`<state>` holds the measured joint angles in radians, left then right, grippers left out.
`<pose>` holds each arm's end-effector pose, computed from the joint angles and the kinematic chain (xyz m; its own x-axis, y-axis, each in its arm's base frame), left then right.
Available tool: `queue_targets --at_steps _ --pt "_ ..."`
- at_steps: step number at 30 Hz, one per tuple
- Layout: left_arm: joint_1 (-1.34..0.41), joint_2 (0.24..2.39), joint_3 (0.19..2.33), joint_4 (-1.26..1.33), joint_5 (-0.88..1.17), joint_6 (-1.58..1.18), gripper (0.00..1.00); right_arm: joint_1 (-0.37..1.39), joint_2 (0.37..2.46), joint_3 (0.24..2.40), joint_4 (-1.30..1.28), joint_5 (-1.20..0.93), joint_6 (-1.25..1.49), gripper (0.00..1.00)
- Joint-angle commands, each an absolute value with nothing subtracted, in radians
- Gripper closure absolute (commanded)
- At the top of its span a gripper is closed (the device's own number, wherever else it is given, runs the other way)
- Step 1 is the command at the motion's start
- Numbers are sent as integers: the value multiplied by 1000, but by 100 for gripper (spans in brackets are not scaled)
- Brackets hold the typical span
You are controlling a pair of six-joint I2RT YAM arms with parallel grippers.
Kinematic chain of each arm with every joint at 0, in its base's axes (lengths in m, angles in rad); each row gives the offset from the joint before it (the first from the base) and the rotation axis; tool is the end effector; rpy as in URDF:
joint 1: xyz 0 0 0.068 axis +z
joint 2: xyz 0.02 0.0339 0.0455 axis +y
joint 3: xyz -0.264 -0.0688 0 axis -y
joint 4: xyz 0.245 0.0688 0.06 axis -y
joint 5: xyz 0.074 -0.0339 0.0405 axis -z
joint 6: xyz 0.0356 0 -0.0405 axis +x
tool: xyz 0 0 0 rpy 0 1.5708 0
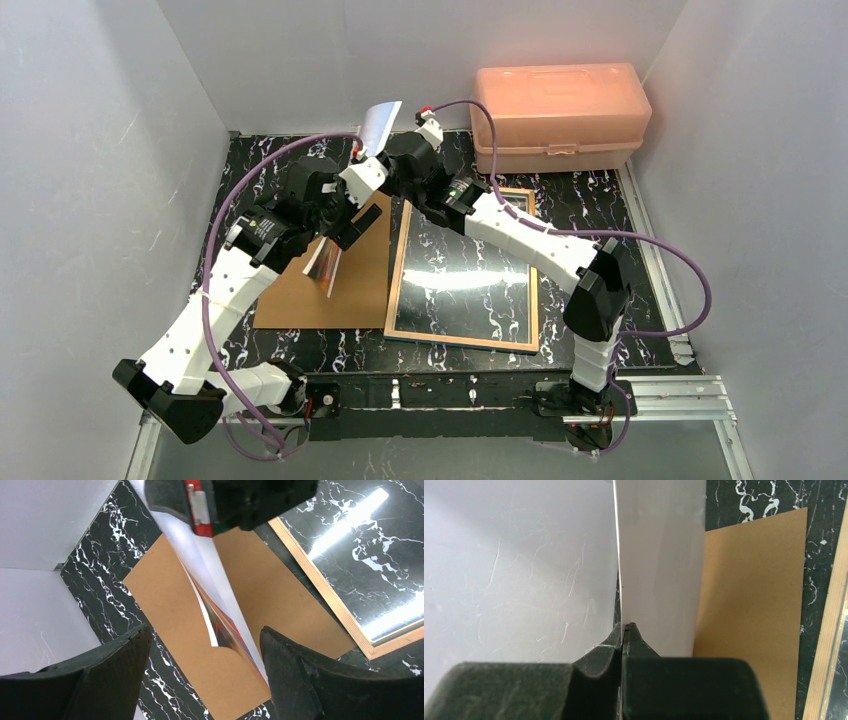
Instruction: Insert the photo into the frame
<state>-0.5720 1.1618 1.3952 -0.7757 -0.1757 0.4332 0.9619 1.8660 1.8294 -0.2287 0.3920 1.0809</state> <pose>0.1992 -0.1208 0.4145 -0.2230 0.6351 -0.7395 0.5517 0.7077 0.4414 0.2668 0.3589 0.3890 -0.5534 0.6320 -0.5425 -0.1251 0.5808 0.8044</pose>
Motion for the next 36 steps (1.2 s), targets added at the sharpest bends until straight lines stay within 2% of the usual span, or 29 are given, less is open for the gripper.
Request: queue_targets --at_steps 1,6,10,16,19,20,23,27,30,36 --pt "-577 1148 1391 -757 -207 374 28 964 1784 1808 -178 436 1108 93" --pt "-577 1153 1379 -817 -185 305 44 965 1764 1786 -158 430 1121 92" --pt "-577 1157 1372 -828 -175 285 62 966 1761 1783 -156 420 1129 91" --pt "-577 1184 1388 -843 -175 275 77 969 1756 1778 -150 405 1131 90" --pt "-577 1191 1395 -839 -175 275 95 969 1762 1776 -143 383 1128 86" --pt "-577 1193 1397 -839 -171 277 100 969 1763 1776 -141 372 1126 83" --pt "-577 1185 1411 -841 -144 289 100 964 1770 1774 -122 318 1096 66" --pt "-577 1134 1433 -825 -59 312 100 919 1755 1773 -112 189 1047 29" --pt "-577 1093 1449 -811 -18 332 100 840 1697 1675 -20 38 1028 3" --pt "-577 1065 1534 -801 -11 378 100 642 1517 1370 354 -404 1030 1"
